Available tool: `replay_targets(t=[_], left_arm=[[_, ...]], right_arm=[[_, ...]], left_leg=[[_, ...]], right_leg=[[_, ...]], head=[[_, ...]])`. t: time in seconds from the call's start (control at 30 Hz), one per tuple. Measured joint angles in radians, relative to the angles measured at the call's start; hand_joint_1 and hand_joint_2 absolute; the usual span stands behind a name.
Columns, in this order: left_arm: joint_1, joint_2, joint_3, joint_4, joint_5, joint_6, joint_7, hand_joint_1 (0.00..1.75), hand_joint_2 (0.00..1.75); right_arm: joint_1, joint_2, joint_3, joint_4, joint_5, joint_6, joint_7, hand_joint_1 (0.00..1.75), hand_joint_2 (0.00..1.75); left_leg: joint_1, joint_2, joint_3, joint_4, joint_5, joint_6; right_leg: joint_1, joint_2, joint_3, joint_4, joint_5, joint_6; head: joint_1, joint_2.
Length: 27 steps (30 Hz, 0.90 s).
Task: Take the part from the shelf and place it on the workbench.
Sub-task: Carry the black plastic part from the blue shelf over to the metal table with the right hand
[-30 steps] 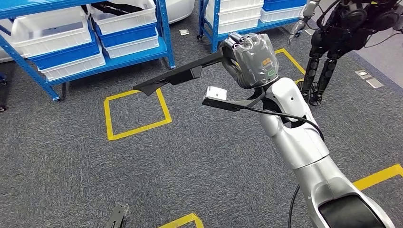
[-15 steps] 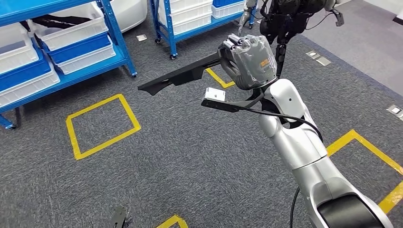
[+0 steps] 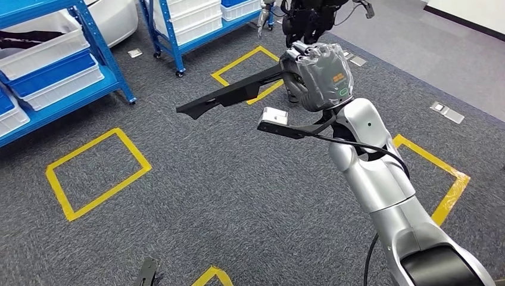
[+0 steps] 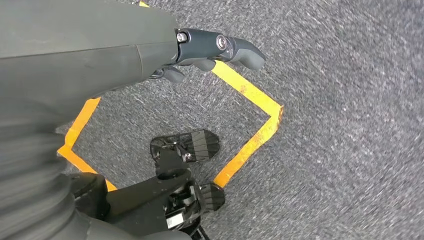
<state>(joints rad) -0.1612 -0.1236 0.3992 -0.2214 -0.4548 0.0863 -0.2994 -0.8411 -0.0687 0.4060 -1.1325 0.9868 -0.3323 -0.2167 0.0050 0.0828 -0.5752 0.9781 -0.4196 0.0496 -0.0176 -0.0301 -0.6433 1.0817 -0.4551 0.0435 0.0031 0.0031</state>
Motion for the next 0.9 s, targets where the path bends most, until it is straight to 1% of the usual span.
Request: replay_targets(t=[0.03, 0.07, 0.1, 0.13, 0.17, 0.2, 0.23, 0.27, 0.3, 0.33, 0.37, 0.4, 0.43, 0.47, 0.5, 0.53, 0.57, 0.6, 0.63, 0.67, 0.7, 0.73, 0.77, 0.8, 0.83, 0.87, 0.9], left_arm=[[0.0, 0.0, 0.0, 0.0, 0.0, 0.0, 0.0, 0.0, 1.75], [-0.001, 0.0, 0.0, 0.0, 0.0, 0.0, 0.001, 0.0, 1.75], [-0.001, 0.001, 0.0, -0.001, 0.0, 0.0, 0.001, 0.0, 1.75], [-0.001, 0.0, 0.0, -0.001, 0.0, 0.0, 0.002, 0.0, 1.75], [-0.001, 0.0, 0.0, -0.001, 0.0, 0.0, 0.002, 0.0, 1.75], [-0.002, -0.001, 0.0, -0.001, 0.0, 0.0, 0.003, 0.0, 1.75], [-0.001, -0.001, 0.0, 0.0, 0.0, 0.0, 0.003, 0.0, 1.75], [-0.001, -0.001, 0.0, 0.0, -0.001, 0.0, 0.004, 0.0, 1.75], [0.001, -0.001, 0.001, 0.0, -0.001, 0.0, 0.004, 0.0, 1.75], [0.003, -0.001, 0.001, 0.0, -0.001, 0.0, 0.005, 0.0, 1.75], [0.004, -0.001, 0.002, 0.0, -0.001, 0.0, 0.006, 0.0, 1.75], [0.004, -0.001, 0.003, 0.001, -0.001, 0.0, 0.007, 0.0, 1.75], [0.004, -0.001, 0.003, 0.001, -0.001, 0.0, 0.007, 0.0, 1.75], [0.004, -0.001, 0.003, 0.001, -0.002, 0.0, 0.008, 0.0, 1.75], [0.004, -0.001, 0.003, 0.001, -0.002, 0.001, 0.008, 0.0, 1.75], [0.003, -0.001, 0.004, 0.001, -0.004, 0.001, 0.009, 0.0, 1.75], [0.002, 0.0, 0.004, 0.001, -0.005, 0.001, 0.009, 0.0, 1.75], [0.002, 0.0, 0.004, 0.001, -0.005, 0.001, 0.01, 0.0, 1.75], [0.001, 0.0, 0.004, 0.001, -0.006, 0.001, 0.01, 0.0, 1.75], [-0.001, -0.001, 0.004, 0.001, -0.006, 0.001, 0.011, 0.0, 1.75], [-0.002, -0.001, 0.004, 0.001, -0.007, 0.001, 0.011, 0.0, 1.75], [-0.003, -0.001, 0.005, 0.001, -0.007, 0.001, 0.01, 0.0, 1.75], [-0.004, -0.002, 0.006, 0.001, -0.007, 0.001, 0.01, 0.0, 1.75], [-0.003, -0.002, 0.007, 0.001, -0.007, 0.0, 0.01, 0.0, 1.75], [-0.001, -0.002, 0.009, 0.001, -0.006, 0.0, 0.01, 0.0, 1.75], [0.001, -0.002, 0.01, 0.001, -0.006, -0.001, 0.009, 0.0, 1.75], [0.002, -0.002, 0.012, 0.001, -0.006, -0.002, 0.009, 0.0, 1.75]], right_arm=[[-0.002, 0.0, 0.0, 0.0, 0.0, 0.0, 0.0, 1.54, 1.75], [-0.004, 0.0, -0.001, 0.0, 0.0, 0.0, 0.0, 1.54, 1.75], [-0.005, 0.0, -0.002, 0.0, 0.0, 0.0, 0.0, 1.54, 1.75], [-0.006, 0.0, -0.002, 0.0, 0.001, 0.0, 0.0, 1.54, 1.75], [-0.006, -0.001, -0.004, 0.0, 0.0, 0.001, 0.0, 1.54, 1.75], [-0.007, -0.002, -0.006, 0.0, 0.0, 0.001, 0.0, 1.54, 1.75], [-0.007, -0.002, -0.007, 0.0, 0.0, 0.001, 0.001, 1.54, 1.75], [-0.008, 0.0, -0.008, 0.0, 0.001, 0.001, 0.001, 1.54, 1.75], [-0.009, 0.002, -0.008, 0.001, 0.001, 0.001, 0.002, 1.54, 1.75], [-0.008, 0.004, -0.008, 0.002, 0.001, 0.001, 0.002, 1.54, 1.75], [-0.006, 0.006, -0.008, 0.004, 0.001, 0.001, 0.002, 1.54, 1.75], [-0.005, 0.007, -0.008, 0.005, 0.001, 0.001, 0.003, 1.54, 1.75], [-0.004, 0.007, -0.008, 0.007, 0.002, 0.002, 0.003, 1.54, 1.75], [-0.004, 0.007, -0.008, 0.008, 0.002, 0.002, 0.004, 1.54, 1.75], [-0.004, 0.007, -0.008, 0.008, 0.003, 0.002, 0.004, 1.54, 1.75], [-0.005, 0.007, -0.008, 0.008, 0.003, 0.002, 0.005, 1.54, 1.75], [-0.006, 0.008, -0.008, 0.008, 0.004, 0.003, 0.006, 1.54, 1.75], [-0.007, 0.007, -0.008, 0.009, 0.004, 0.004, 0.007, 1.54, 1.75], [-0.007, 0.006, -0.009, 0.009, 0.005, 0.006, 0.009, 1.54, 1.75], [-0.007, 0.004, -0.011, 0.009, 0.006, 0.007, 0.01, 1.54, 1.75], [-0.007, -0.001, -0.014, 0.009, 0.008, 0.008, 0.012, 1.54, 1.75], [-0.008, -0.005, -0.017, 0.009, 0.009, 0.008, 0.014, 1.54, 1.75], [-0.01, -0.009, -0.021, 0.008, 0.011, 0.008, 0.016, 1.54, 1.75], [-0.01, -0.013, -0.024, 0.008, 0.013, 0.008, 0.018, 1.54, 1.75], [-0.01, -0.016, -0.026, 0.009, 0.015, 0.008, 0.019, 1.54, 1.75], [-0.008, -0.02, -0.029, 0.009, 0.015, 0.008, 0.019, 1.54, 1.75], [-0.006, -0.025, -0.031, 0.009, 0.015, 0.008, 0.02, 1.54, 1.75]], left_leg=[[-0.003, 0.011, -0.001, 0.003, 0.0, -0.004], [-0.006, 0.023, -0.002, 0.006, -0.001, -0.009], [-0.008, 0.033, -0.002, 0.008, -0.001, -0.014], [-0.009, 0.044, -0.003, 0.01, -0.001, -0.019], [-0.006, 0.047, -0.005, 0.013, -0.002, -0.025], [-0.002, 0.032, -0.009, 0.022, -0.01, -0.032], [0.002, 0.005, -0.018, 0.046, -0.03, -0.038], [0.006, -0.029, -0.036, 0.09, -0.06, -0.044], [0.008, -0.059, -0.061, 0.151, -0.096, -0.047], [0.008, -0.074, -0.09, 0.22, -0.13, -0.049], [0.009, -0.08, -0.113, 0.274, -0.149, -0.049], [0.01, -0.082, -0.123, 0.297, -0.151, -0.049], [0.012, -0.084, -0.112, 0.28, -0.133, -0.048], [0.014, -0.089, -0.083, 0.226, -0.101, -0.046], [0.019, -0.106, -0.047, 0.16, -0.075, -0.044], [0.02, -0.124, -0.017, 0.103, -0.057, -0.042], [0.02, -0.137, 0.002, 0.067, -0.049, -0.039], [0.018, -0.144, 0.007, 0.054, -0.05, -0.037], [0.013, -0.137, 0.005, 0.053, -0.048, -0.033], [0.012, -0.125, 0.004, 0.049, -0.042, -0.025], [0.011, -0.114, 0.004, 0.041, -0.035, -0.017], [0.01, -0.103, 0.004, 0.033, -0.026, -0.007], [0.01, -0.09, 0.003, 0.025, -0.019, 0.002], [0.008, -0.078, 0.001, 0.022, -0.014, 0.007], [0.006, -0.066, -0.004, 0.021, -0.012, 0.011], [0.003, -0.053, -0.008, 0.022, -0.01, 0.012], [0.001, -0.04, -0.012, 0.022, -0.009, 0.013]], right_leg=[[0.003, -0.023, 0.038, -0.059, 0.012, -0.001], [0.005, -0.04, 0.066, -0.105, 0.023, -0.005], [0.008, -0.046, 0.068, -0.112, 0.026, -0.013], [0.009, -0.036, 0.065, -0.112, 0.032, -0.019], [0.003, -0.022, 0.062, -0.111, 0.036, -0.026], [-0.002, -0.01, 0.059, -0.112, 0.041, -0.033], [-0.007, 0.002, 0.057, -0.113, 0.045, -0.04], [-0.011, 0.013, 0.055, -0.113, 0.049, -0.046], [-0.01, 0.025, 0.051, -0.113, 0.052, -0.05], [-0.008, 0.037, 0.048, -0.112, 0.054, -0.053], [-0.006, 0.051, 0.044, -0.11, 0.056, -0.055], [-0.005, 0.066, 0.039, -0.106, 0.058, -0.055], [-0.005, 0.081, 0.036, -0.102, 0.059, -0.055], [-0.005, 0.096, 0.033, -0.097, 0.06, -0.054], [-0.005, 0.109, 0.031, -0.094, 0.061, -0.052], [-0.004, 0.122, 0.028, -0.091, 0.063, -0.048], [-0.003, 0.132, 0.024, -0.09, 0.066, -0.042], [-0.003, 0.142, 0.019, -0.09, 0.071, -0.035], [-0.004, 0.151, 0.014, -0.093, 0.076, -0.027], [-0.003, 0.158, 0.009, -0.097, 0.081, -0.019], [-0.003, 0.149, 0.002, -0.094, 0.08, -0.014], [0.0, 0.127, -0.012, -0.075, 0.07, -0.014], [0.003, 0.099, -0.034, -0.035, 0.048, -0.017], [0.002, 0.068, -0.065, 0.028, 0.016, -0.022], [0.003, 0.051, -0.098, 0.102, -0.017, -0.025], [0.001, 0.045, -0.125, 0.165, -0.041, -0.024], [0.0, 0.042, -0.137, 0.201, -0.054, -0.021]], head=[[0.0, 0.0], [-0.001, 0.0], [-0.001, 0.0], [-0.001, 0.0], [-0.002, 0.0], [-0.002, 0.0], [-0.003, 0.0], [-0.004, 0.0], [-0.004, 0.0], [-0.005, 0.0], [-0.005, 0.0], [-0.005, 0.0], [-0.005, 0.0], [-0.005, 0.0], [-0.005, 0.0], [-0.004, 0.0], [-0.005, 0.0], [-0.005, 0.0], [-0.006, 0.0], [-0.006, 0.0], [-0.005, 0.0], [-0.003, 0.0], [-0.001, 0.0], [0.001, 0.0], [0.003, 0.0], [0.003, 0.0], [0.003, 0.0]])
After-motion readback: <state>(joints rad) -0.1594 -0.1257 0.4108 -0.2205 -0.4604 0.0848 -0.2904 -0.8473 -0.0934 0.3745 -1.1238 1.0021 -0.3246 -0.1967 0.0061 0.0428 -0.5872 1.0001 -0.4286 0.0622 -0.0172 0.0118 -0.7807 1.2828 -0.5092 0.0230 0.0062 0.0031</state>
